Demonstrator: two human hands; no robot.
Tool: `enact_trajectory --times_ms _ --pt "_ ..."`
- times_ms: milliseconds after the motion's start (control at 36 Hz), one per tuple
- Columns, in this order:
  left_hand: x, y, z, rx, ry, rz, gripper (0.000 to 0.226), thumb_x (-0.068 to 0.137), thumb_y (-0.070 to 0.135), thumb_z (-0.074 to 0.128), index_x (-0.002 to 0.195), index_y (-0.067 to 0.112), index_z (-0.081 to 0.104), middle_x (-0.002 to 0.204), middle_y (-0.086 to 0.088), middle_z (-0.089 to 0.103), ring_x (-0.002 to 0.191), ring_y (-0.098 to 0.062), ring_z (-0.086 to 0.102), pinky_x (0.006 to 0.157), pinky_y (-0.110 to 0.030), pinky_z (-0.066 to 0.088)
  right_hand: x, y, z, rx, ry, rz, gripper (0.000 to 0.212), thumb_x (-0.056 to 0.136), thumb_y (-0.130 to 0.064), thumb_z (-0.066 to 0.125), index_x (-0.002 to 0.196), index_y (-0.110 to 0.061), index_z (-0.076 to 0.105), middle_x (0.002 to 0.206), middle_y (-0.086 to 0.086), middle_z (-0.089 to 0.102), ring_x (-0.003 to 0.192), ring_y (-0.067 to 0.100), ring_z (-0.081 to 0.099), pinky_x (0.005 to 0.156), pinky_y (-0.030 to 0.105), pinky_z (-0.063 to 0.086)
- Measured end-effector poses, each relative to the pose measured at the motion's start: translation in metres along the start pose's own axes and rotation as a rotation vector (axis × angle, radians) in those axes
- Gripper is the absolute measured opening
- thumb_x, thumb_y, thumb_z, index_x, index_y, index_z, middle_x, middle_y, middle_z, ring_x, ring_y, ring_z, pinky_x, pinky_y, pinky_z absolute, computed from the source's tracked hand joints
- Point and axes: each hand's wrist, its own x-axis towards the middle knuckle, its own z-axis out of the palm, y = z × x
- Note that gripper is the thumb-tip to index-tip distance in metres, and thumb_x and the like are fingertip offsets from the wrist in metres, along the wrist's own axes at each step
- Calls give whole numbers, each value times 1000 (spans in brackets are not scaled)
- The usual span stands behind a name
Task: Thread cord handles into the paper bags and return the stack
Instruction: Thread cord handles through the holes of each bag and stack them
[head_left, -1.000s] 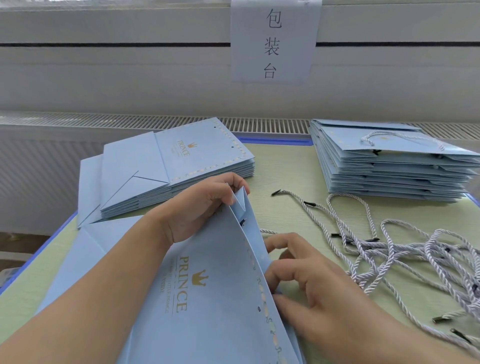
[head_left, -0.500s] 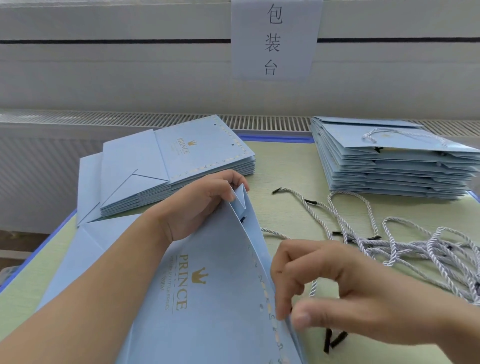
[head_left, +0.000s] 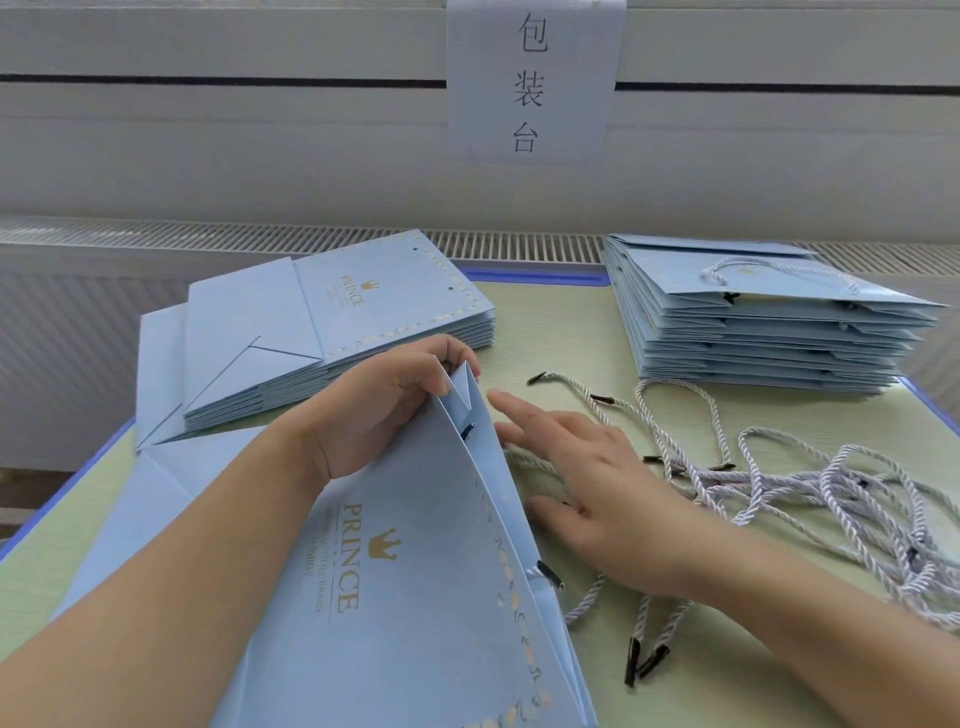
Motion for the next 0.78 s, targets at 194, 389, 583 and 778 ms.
enact_trajectory --times_ms 194,389,583,778 --pt "-1 0 0 7 12 3 30 60 13 46 88 10 52 75 -7 54 64 -20 53 57 -26 46 5 0 4 -55 185 -60 56 91 -13 54 137 -40 36 100 -21 49 95 -4 28 91 17 16" --pt "-1 0 -1 -11 20 -1 29 60 11 47 87 12 56 76 -8 53 64 -22 53 58 -30 45 1 3 -13 977 178 68 27 82 -2 58 106 -13 57 72 2 55 68 14 56 68 20 49" --pt "-1 1 -1 -15 8 -7 29 60 11 46 87 12 55 75 -7 53 63 -22 53 59 -31 43 -12 37 -43 1634 -277 -22 44 73 -5 72 115 -12 58 80 8 51 64 19 55 70 36 55" --pt "-1 0 0 -16 21 -12 28 60 11 46 86 13 57 76 -7 51 63 -21 51 60 -31 42 -16 37 -46 1069 -179 177 41 72 -9 66 112 -13 58 71 -2 50 54 7 36 46 16 34"
